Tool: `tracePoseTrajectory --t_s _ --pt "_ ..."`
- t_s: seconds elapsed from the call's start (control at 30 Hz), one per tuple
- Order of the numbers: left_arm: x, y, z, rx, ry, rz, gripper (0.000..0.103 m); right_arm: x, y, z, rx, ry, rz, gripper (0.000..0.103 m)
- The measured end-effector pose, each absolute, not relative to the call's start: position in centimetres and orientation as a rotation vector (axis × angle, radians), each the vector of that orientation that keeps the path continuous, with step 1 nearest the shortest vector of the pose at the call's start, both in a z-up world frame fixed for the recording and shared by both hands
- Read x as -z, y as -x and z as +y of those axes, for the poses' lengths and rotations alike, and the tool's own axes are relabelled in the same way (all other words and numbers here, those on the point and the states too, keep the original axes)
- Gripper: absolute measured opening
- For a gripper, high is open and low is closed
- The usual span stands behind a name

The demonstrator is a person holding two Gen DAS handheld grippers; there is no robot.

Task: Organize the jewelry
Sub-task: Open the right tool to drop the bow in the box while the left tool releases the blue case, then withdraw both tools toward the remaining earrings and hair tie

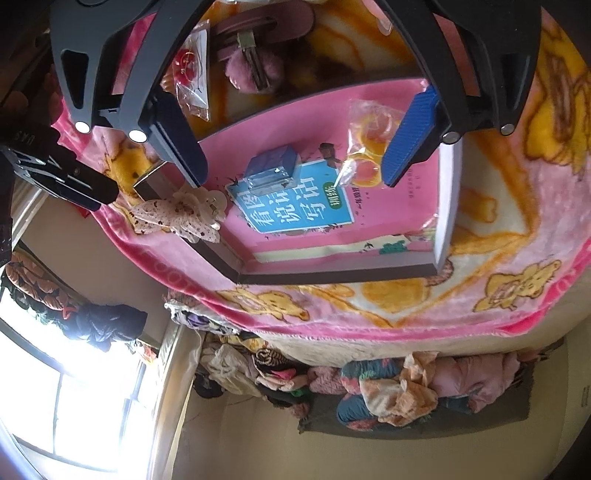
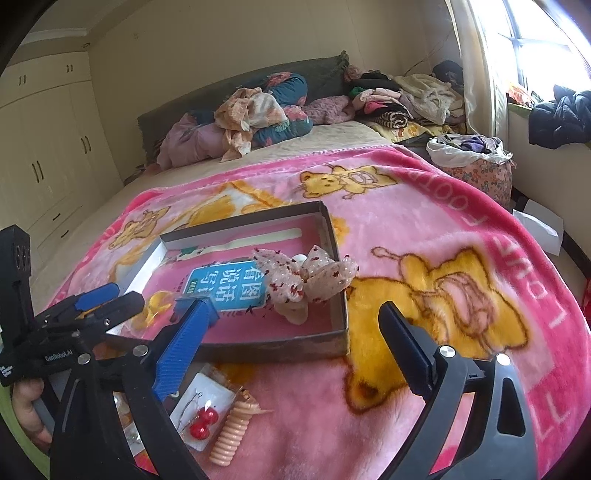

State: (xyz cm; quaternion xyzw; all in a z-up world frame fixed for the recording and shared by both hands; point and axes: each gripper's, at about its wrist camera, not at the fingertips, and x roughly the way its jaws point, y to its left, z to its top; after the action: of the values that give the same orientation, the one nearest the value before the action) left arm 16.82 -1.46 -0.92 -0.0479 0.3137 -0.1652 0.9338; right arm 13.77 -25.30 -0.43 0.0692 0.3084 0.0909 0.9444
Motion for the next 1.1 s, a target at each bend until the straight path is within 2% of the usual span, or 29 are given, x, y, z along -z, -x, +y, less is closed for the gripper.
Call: tracePoseTrajectory --t_s 0.4,1.1 --pt "0.1 -14.4 1.1 0.292 0.109 0.595 0.091 -0.4 -11.4 -23.8 -0.21 -0.11 0.609 0.091" --pt "2.1 -10.5 3.8 0.265 0.083 0.641 0.091 1.0 -7.9 -20.5 -0.274 -0.053 0.649 0.091"
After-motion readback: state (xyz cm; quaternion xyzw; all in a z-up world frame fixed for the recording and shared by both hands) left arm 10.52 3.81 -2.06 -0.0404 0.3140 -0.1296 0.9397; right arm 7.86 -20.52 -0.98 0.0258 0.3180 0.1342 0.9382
